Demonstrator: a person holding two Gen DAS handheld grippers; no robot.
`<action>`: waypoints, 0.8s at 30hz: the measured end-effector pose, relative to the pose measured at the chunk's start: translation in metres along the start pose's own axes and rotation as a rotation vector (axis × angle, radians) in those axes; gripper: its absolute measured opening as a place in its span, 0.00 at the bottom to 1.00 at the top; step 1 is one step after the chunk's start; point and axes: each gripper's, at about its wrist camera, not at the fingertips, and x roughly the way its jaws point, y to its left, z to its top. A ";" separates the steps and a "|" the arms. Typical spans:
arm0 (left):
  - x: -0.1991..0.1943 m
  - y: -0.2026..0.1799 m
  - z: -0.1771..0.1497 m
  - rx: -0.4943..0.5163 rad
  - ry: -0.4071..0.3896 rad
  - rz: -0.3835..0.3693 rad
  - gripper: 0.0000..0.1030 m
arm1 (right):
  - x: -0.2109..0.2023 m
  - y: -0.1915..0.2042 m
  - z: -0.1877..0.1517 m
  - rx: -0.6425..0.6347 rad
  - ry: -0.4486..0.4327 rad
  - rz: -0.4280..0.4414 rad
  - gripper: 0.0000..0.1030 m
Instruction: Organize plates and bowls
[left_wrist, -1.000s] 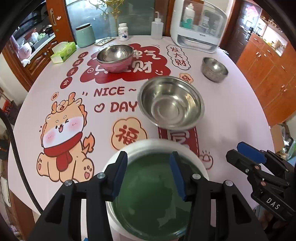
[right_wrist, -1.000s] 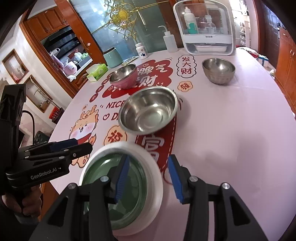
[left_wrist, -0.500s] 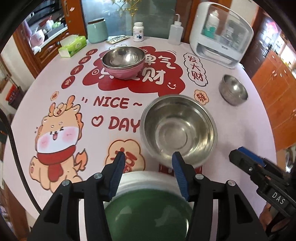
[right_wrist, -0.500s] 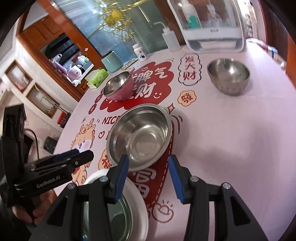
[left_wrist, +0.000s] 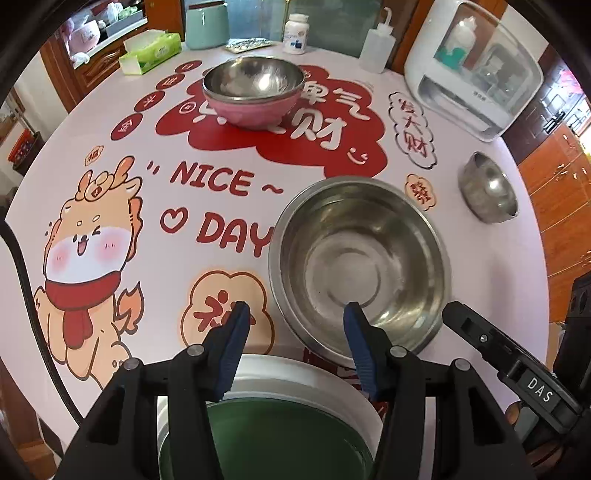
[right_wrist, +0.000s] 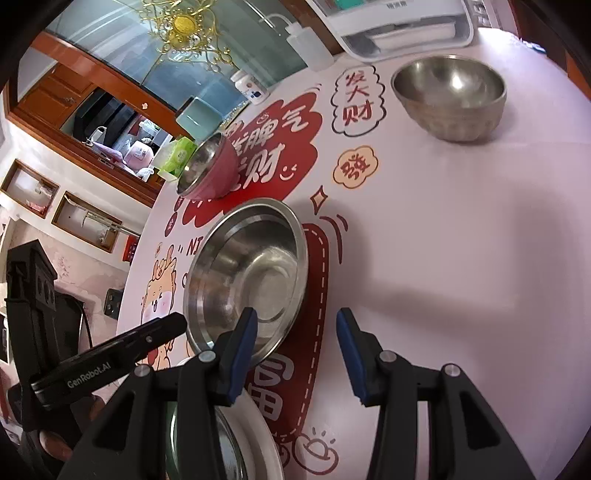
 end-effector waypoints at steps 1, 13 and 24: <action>0.001 0.000 0.000 -0.003 0.003 -0.002 0.50 | 0.003 -0.002 0.001 0.007 0.011 0.012 0.43; 0.024 0.005 0.008 -0.051 0.049 0.009 0.29 | 0.020 -0.006 0.006 0.017 0.066 0.068 0.23; 0.040 0.008 0.015 -0.055 0.089 0.022 0.17 | 0.026 -0.002 0.008 0.008 0.075 0.086 0.15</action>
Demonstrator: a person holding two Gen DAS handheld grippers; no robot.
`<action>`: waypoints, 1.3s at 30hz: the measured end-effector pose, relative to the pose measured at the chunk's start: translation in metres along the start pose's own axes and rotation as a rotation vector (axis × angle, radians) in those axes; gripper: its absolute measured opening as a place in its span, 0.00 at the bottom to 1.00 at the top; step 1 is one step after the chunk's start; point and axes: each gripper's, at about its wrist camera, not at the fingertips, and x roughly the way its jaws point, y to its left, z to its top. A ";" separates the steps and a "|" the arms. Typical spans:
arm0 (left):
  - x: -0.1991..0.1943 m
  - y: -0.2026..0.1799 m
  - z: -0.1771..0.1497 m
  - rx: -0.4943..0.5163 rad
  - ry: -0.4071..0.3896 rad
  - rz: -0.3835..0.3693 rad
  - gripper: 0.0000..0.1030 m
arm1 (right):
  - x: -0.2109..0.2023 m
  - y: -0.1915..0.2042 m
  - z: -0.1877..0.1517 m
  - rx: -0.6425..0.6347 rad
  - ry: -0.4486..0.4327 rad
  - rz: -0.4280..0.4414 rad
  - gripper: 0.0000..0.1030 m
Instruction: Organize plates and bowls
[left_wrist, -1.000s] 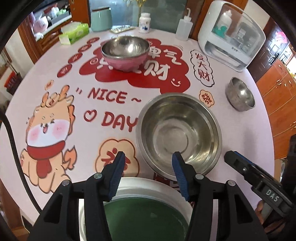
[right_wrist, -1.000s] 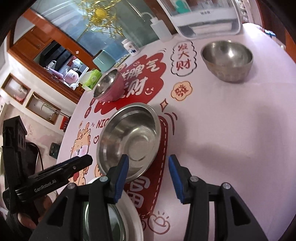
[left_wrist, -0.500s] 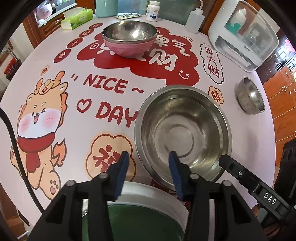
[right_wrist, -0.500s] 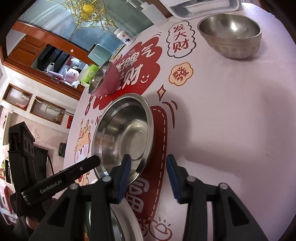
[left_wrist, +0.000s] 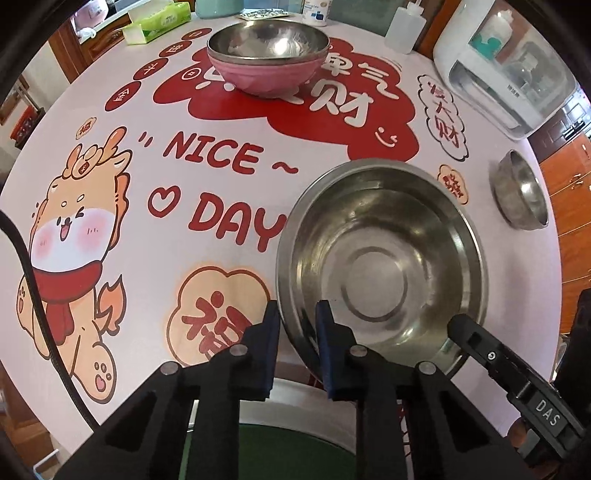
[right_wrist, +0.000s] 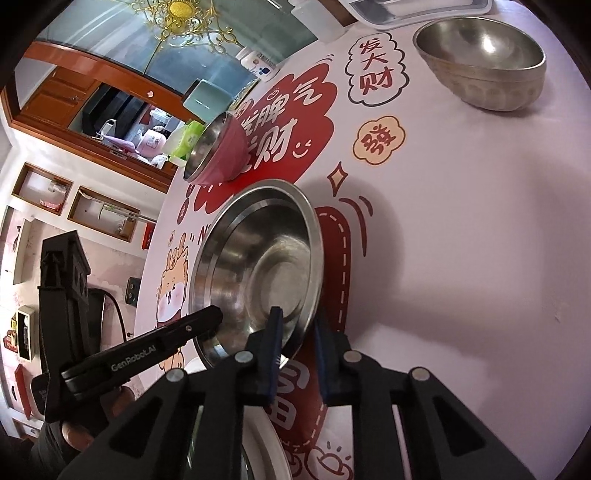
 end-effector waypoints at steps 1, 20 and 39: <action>0.001 0.000 0.001 -0.001 0.002 -0.002 0.17 | 0.000 0.000 0.000 0.001 0.001 0.002 0.15; -0.003 -0.007 0.001 0.028 -0.025 -0.016 0.14 | -0.008 0.002 -0.002 -0.016 -0.005 -0.011 0.15; -0.049 0.001 -0.028 0.045 -0.104 -0.051 0.14 | -0.037 0.034 -0.022 -0.085 -0.057 -0.026 0.15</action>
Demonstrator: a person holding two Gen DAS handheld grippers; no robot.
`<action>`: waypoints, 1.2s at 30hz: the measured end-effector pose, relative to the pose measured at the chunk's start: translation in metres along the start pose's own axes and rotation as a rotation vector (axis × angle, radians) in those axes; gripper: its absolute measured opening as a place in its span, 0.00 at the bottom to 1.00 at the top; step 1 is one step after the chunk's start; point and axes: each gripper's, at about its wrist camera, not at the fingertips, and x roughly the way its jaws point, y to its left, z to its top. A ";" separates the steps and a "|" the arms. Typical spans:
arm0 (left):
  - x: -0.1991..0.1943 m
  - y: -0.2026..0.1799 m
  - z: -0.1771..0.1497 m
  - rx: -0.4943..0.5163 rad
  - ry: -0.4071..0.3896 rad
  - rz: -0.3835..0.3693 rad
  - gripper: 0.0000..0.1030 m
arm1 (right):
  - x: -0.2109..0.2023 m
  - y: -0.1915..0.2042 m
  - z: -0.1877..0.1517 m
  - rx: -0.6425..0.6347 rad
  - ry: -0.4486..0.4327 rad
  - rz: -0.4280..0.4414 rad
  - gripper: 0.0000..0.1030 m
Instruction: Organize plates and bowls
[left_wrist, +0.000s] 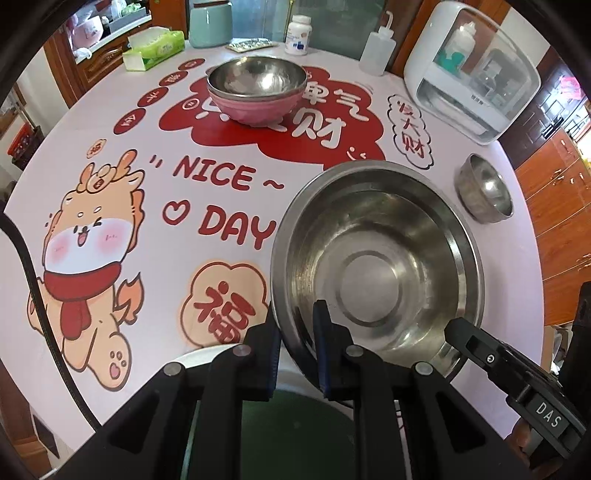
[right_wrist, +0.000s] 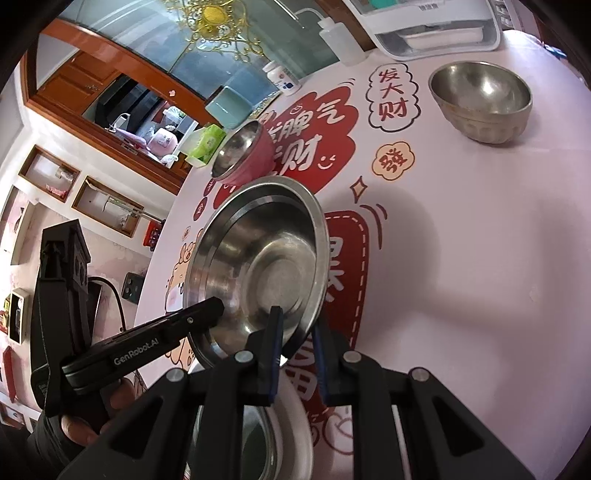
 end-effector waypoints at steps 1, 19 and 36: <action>-0.004 0.002 -0.002 -0.003 -0.007 -0.003 0.14 | -0.002 0.003 -0.002 -0.006 -0.001 0.000 0.15; -0.064 0.038 -0.048 -0.035 -0.099 -0.032 0.15 | -0.028 0.064 -0.033 -0.152 -0.047 -0.003 0.15; -0.089 0.121 -0.090 -0.109 -0.076 0.000 0.15 | 0.001 0.141 -0.082 -0.283 -0.008 -0.023 0.15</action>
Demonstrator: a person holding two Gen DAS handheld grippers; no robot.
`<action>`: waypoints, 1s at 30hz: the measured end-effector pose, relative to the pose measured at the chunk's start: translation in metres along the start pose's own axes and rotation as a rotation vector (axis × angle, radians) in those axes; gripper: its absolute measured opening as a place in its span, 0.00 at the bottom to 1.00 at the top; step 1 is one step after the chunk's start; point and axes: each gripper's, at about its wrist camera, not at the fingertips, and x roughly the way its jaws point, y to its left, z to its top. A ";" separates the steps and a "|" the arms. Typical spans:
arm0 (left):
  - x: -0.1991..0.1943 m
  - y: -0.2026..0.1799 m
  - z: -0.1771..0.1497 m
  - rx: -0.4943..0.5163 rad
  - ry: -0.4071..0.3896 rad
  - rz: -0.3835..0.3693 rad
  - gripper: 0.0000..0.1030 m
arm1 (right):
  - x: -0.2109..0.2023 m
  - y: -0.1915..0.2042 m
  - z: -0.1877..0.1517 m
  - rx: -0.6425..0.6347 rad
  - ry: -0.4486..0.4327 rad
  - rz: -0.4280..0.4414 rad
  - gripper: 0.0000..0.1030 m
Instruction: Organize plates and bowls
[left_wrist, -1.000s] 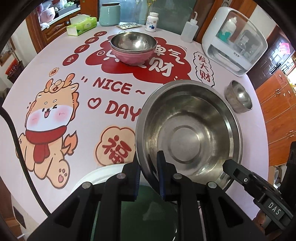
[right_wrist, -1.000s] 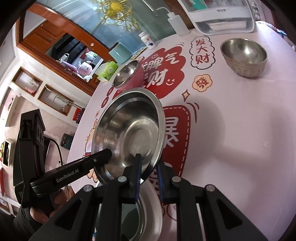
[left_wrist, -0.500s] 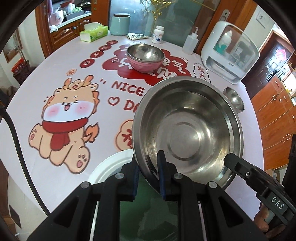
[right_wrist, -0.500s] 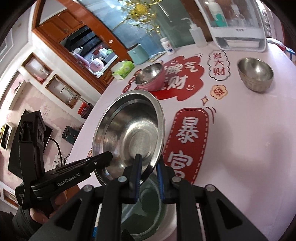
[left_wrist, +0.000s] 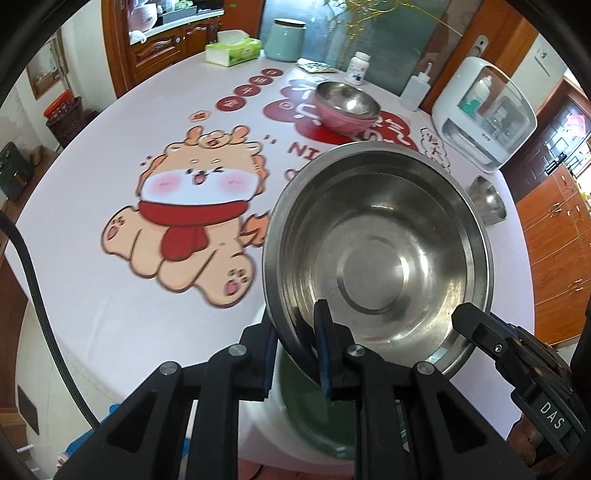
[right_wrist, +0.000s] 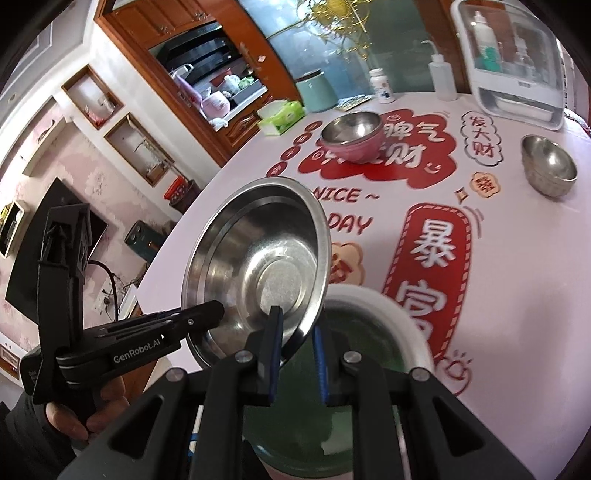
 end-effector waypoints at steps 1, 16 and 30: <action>-0.001 0.006 -0.001 0.001 0.003 0.004 0.15 | 0.004 0.006 -0.002 -0.001 0.008 0.000 0.15; -0.009 0.083 -0.004 0.033 0.055 0.043 0.16 | 0.052 0.068 -0.020 0.037 0.068 0.014 0.16; 0.016 0.131 0.011 0.159 0.147 0.032 0.17 | 0.096 0.102 -0.040 0.160 0.064 -0.050 0.18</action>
